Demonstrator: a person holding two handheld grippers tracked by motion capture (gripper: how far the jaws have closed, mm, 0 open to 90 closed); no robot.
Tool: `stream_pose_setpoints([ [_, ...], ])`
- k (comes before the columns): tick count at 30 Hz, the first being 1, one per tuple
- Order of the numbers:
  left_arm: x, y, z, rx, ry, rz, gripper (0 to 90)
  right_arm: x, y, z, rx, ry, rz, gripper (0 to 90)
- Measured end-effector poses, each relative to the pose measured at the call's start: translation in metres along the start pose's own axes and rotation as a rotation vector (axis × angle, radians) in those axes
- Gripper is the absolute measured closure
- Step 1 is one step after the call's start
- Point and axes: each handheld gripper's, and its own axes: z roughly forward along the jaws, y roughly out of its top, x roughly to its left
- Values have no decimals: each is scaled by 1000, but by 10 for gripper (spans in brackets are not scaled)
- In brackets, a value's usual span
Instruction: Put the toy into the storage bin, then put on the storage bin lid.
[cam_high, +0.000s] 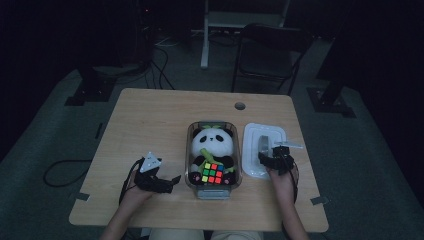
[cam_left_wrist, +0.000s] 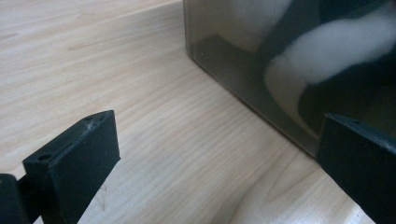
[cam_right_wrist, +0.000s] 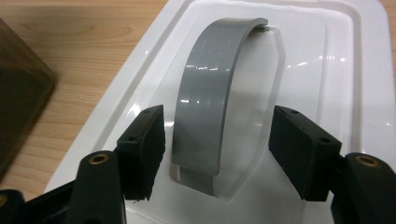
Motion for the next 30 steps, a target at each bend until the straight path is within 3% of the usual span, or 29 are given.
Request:
stream_pose_setpoints([
  [7, 3, 4, 5, -11, 27, 26, 5, 6, -2, 3, -16, -55, -31, 358],
  [9, 5, 7, 9, -27, 36, 45, 5, 10, -4, 4, -26, -102, -75, 387],
  [11, 6, 8, 11, -33, 31, 47, 5, 11, -5, 4, -30, -107, -86, 478],
  [12, 6, 8, 11, -33, 31, 47, 5, 11, -5, 4, -30, -107, -86, 478],
  [14, 5, 9, 14, -33, 32, 49, 5, 13, -5, 2, -20, -110, -106, 646],
  [15, 5, 9, 15, -34, 31, 51, 5, 13, -5, 2, -17, -113, -108, 646],
  [22, 2, 11, 19, -37, 7, 55, 5, 5, -2, -10, -23, -56, -80, 672],
  [30, -7, 18, 22, -43, -6, 84, 5, 4, 11, -58, -106, -16, -79, 675],
])
